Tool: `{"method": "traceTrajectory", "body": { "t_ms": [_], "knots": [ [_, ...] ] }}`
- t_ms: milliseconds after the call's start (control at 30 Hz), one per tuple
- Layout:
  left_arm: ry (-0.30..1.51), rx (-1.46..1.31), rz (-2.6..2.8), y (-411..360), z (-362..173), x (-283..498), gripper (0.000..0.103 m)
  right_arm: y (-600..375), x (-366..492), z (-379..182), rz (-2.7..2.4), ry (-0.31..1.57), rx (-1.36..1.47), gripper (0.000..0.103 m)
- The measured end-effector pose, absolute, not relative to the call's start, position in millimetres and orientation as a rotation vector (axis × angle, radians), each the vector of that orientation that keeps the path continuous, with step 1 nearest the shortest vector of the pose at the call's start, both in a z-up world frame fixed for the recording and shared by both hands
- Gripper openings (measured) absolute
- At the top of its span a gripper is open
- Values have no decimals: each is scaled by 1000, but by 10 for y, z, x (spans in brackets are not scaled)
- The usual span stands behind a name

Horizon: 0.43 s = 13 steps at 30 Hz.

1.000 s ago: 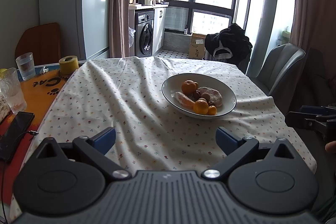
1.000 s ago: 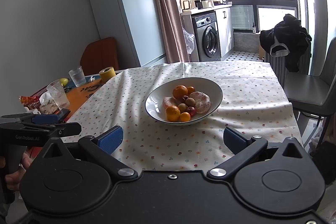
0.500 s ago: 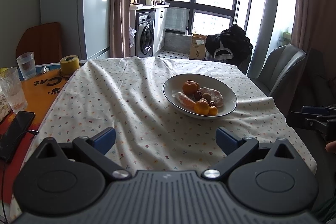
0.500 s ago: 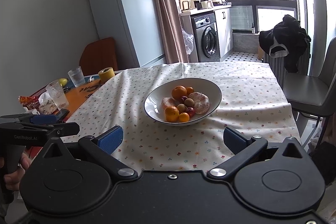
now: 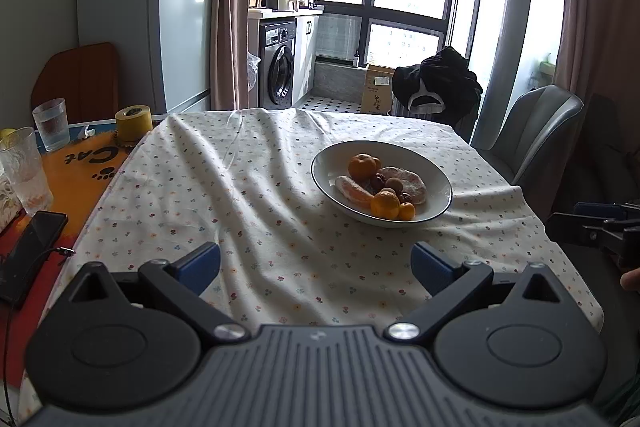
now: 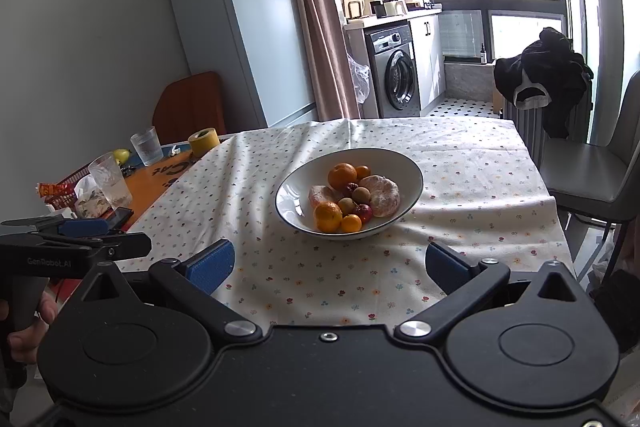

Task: Organize fruits

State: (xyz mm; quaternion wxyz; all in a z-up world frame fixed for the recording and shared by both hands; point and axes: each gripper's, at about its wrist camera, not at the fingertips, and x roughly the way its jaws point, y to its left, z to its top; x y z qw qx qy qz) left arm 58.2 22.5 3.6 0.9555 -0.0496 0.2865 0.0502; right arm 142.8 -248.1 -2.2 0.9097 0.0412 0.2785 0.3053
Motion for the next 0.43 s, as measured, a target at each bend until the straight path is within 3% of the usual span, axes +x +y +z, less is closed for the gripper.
{"method": "traceTrajectory", "body": {
  "t_ms": [433],
  "knots": [
    [588, -94, 100, 204, 11, 601, 100, -2479, 1456, -52, 626, 587, 90, 103]
  ]
}}
